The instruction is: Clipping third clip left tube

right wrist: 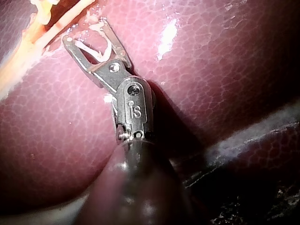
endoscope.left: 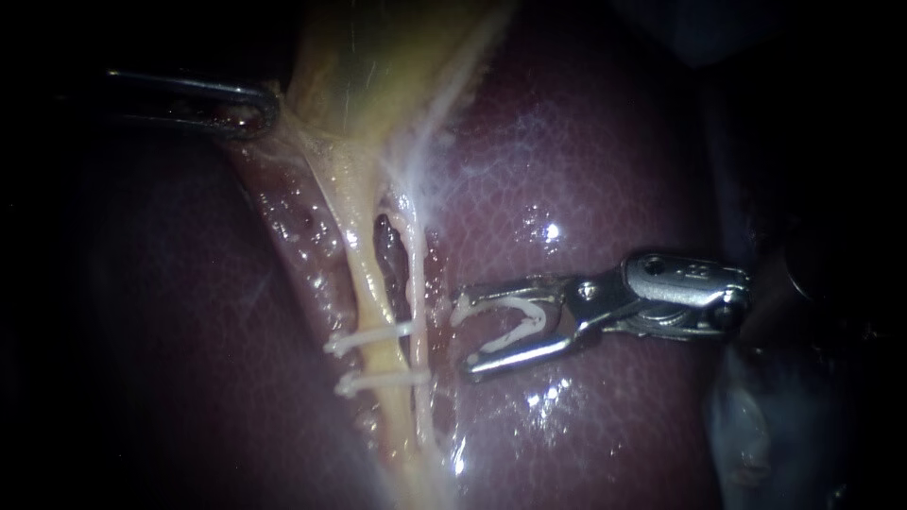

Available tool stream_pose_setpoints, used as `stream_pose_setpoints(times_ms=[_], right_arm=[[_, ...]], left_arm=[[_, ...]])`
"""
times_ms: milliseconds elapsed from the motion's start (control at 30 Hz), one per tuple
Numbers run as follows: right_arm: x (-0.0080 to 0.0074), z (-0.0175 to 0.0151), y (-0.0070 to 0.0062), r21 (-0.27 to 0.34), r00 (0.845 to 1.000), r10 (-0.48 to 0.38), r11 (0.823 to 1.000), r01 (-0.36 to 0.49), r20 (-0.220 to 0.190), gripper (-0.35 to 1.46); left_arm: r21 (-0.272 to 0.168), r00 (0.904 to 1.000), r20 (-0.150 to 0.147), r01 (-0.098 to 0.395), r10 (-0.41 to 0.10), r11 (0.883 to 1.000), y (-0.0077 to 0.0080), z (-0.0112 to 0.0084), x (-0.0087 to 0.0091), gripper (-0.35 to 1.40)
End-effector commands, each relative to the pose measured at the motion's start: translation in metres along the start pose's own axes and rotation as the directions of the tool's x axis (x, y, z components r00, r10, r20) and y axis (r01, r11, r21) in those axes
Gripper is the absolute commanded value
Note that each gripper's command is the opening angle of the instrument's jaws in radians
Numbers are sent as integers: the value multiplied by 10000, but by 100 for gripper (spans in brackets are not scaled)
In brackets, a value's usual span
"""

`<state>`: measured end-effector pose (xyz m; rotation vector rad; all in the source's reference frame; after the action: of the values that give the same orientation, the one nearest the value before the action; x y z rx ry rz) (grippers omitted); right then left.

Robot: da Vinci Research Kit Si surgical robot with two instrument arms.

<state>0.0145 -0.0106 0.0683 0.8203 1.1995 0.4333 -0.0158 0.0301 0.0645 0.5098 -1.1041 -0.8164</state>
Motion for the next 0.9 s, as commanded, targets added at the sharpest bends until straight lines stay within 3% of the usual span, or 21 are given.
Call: stream_pose_setpoints(times_ms=[33,200,600,733,900], right_arm=[[1,-1,-1,1,10000,2,10000,-2,-2,46],[10,-5,-8,46,10000,47,10000,-47,-13,45],[69,-18,-53,190,9994,334,9993,-331,-118,44],[81,-18,-60,179,9991,393,9991,-390,-150,44],[90,-11,-58,136,9989,438,9990,-436,-182,44]], left_arm=[[2,10000,-4,-6,6,10000,0,0,0,-35],[4,10000,-5,-12,12,10000,2,1,1,-35],[-1,10000,-3,-22,22,10000,4,2,3,-35],[-9,10000,-1,-25,25,10000,3,2,4,-35],[-15,10000,1,-28,28,10000,3,3,4,-35]])
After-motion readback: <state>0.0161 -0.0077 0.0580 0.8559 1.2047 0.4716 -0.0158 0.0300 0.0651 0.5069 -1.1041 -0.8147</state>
